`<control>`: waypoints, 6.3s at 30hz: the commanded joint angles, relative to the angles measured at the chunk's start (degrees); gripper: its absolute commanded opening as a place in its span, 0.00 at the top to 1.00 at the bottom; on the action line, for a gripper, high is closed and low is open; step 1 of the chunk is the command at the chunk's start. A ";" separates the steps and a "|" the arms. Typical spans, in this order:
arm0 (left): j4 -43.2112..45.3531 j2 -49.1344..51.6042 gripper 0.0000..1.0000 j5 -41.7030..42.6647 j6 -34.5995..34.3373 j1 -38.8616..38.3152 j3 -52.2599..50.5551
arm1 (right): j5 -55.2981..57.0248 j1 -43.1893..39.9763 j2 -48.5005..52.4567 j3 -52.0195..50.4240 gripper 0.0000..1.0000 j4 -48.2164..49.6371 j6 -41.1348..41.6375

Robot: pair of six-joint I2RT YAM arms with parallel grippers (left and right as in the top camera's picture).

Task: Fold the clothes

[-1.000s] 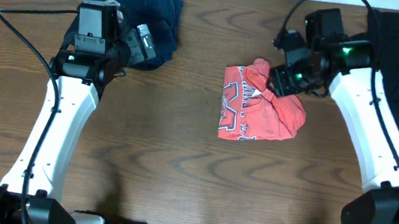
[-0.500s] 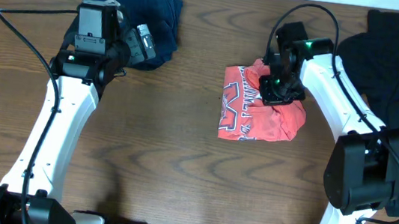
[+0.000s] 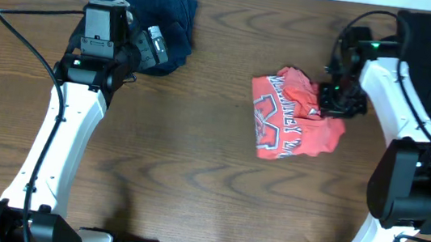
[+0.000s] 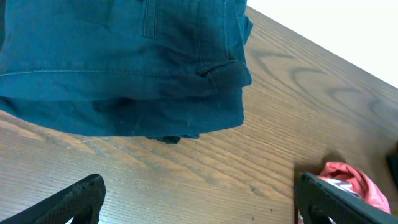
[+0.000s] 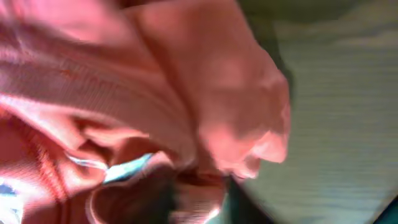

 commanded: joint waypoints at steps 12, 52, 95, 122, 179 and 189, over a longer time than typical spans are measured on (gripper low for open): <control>0.20 0.28 0.02 -1.33 0.81 0.15 0.00 | -7.48 3.21 -4.57 10.29 0.34 -2.14 -13.64; -2.62 0.98 0.02 -1.33 0.76 0.15 -0.31 | 20.83 7.74 -8.17 -6.93 0.99 15.19 -2.38; -2.86 1.20 0.02 -1.14 -0.31 0.00 -0.33 | -3.41 -1.60 -13.92 -13.94 0.99 6.45 -7.45; -1.29 4.28 0.02 11.06 2.51 -3.76 -0.33 | -9.49 -12.02 -13.99 6.93 0.27 9.53 -1.92; 32.63 34.71 0.01 -17.42 38.71 -18.78 -0.20 | -9.46 -16.61 -13.92 10.05 0.06 10.86 -1.62; 35.15 21.75 0.01 -8.74 46.86 -21.94 -0.17 | -9.46 -16.63 -13.92 10.05 0.06 10.86 -1.62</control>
